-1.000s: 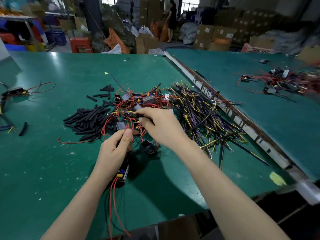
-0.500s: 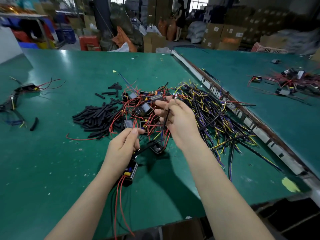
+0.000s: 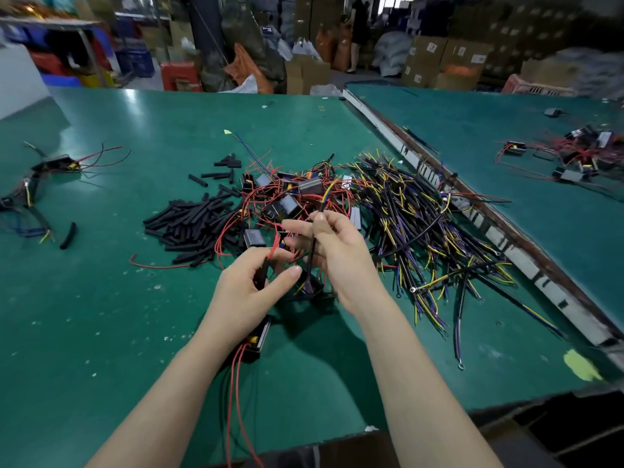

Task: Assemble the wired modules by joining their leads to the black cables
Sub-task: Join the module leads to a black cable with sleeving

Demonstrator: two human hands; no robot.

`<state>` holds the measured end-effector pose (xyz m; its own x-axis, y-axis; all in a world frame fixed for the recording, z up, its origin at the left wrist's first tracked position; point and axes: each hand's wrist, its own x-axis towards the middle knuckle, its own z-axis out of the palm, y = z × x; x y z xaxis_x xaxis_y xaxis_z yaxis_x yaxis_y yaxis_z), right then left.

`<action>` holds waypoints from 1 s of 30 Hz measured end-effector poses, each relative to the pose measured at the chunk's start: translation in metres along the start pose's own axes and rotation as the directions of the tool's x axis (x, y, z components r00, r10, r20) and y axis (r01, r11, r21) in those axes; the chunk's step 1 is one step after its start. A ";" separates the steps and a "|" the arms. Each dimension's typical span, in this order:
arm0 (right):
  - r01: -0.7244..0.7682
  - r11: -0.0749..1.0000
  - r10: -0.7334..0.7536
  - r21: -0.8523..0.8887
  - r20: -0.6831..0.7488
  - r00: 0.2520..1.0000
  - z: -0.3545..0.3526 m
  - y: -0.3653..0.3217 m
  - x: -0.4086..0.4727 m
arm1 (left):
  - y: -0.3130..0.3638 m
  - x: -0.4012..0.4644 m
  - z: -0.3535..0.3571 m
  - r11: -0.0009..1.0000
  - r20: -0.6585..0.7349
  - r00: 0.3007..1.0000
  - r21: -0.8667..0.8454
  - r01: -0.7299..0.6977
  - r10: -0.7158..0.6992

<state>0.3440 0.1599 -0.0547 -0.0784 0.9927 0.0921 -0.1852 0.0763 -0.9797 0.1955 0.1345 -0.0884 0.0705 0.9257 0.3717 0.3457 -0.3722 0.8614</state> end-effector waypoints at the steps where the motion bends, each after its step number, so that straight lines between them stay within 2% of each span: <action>1: 0.019 1.000 -0.019 0.007 0.001 1.000 0.003 0.001 0.000 | -0.001 0.001 0.000 1.000 0.001 1.000 0.004 0.007 -0.007; 8: 0.060 0.997 -0.058 0.053 -0.027 0.998 0.009 0.005 -0.003 | -0.006 0.001 -0.001 0.998 0.020 0.998 0.010 0.062 -0.062; 10: 0.099 0.989 -0.084 0.111 -0.127 0.988 0.007 0.003 -0.002 | -0.004 0.000 -0.002 0.998 0.020 0.998 -0.012 0.066 -0.066; 13: 0.210 0.960 -0.142 0.183 -0.326 0.935 -0.004 -0.004 0.001 | -0.001 -0.001 -0.002 0.998 0.018 0.998 -0.001 0.064 -0.064; 16: 0.284 0.873 -0.095 0.397 -0.433 0.896 -0.016 -0.011 0.002 | 0.002 -0.002 -0.003 0.999 0.001 0.999 0.041 0.035 -0.035; 18: 0.246 0.847 -0.042 0.471 -0.403 0.914 -0.018 -0.012 0.003 | 0.004 -0.002 -0.003 0.998 -0.017 1.000 0.054 0.017 -0.016; 21: 0.175 0.891 -0.039 0.418 -0.315 0.948 -0.013 -0.008 0.002 | 0.007 -0.001 -0.002 0.999 -0.035 0.999 0.054 -0.003 0.005; 30: 0.224 0.918 -0.144 0.328 -0.252 0.957 -0.009 -0.007 0.000 | 0.005 -0.001 -0.001 1.000 -0.043 0.999 -0.005 0.018 -0.018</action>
<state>0.3544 0.1600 -0.0491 0.1983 0.9627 0.1840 -0.5091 0.2616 -0.8200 0.1965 0.1319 -0.0842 0.0238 0.9283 0.3710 0.3426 -0.3562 0.8693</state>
